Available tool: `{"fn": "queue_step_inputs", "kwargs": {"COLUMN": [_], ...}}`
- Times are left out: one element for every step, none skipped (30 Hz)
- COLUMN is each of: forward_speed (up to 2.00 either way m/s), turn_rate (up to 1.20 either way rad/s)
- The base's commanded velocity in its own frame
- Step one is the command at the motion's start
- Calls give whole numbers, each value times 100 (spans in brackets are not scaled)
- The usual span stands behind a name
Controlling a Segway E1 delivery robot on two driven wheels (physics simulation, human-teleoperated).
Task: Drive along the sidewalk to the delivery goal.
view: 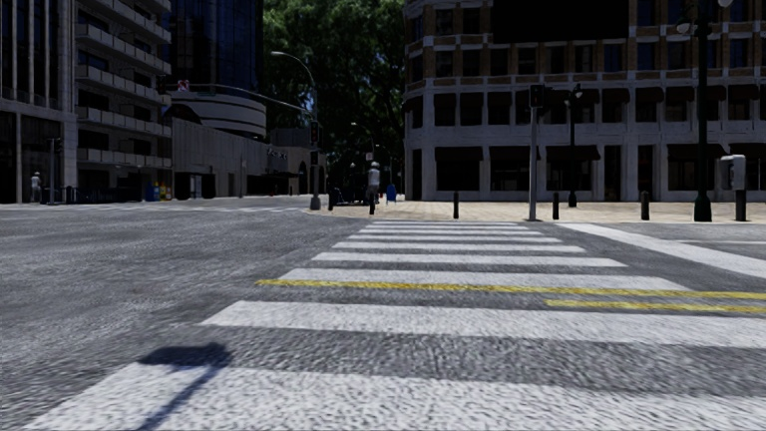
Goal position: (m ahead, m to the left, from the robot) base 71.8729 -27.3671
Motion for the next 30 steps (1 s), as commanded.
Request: {"fn": "queue_step_inputs", "kwargs": {"forward_speed": [200,200,200,200,200,200,200,200,200,200,200,200,200,200,200,200,200,200,200,200,200,200,200,200,200,200,200,200,200,200], "turn_rate": [0,0,0,0,0,0,0,0,0,0,0,0,0,0,0,0,0,0,0,0,0,0,0,0,0,0,0,0,0,0]}}
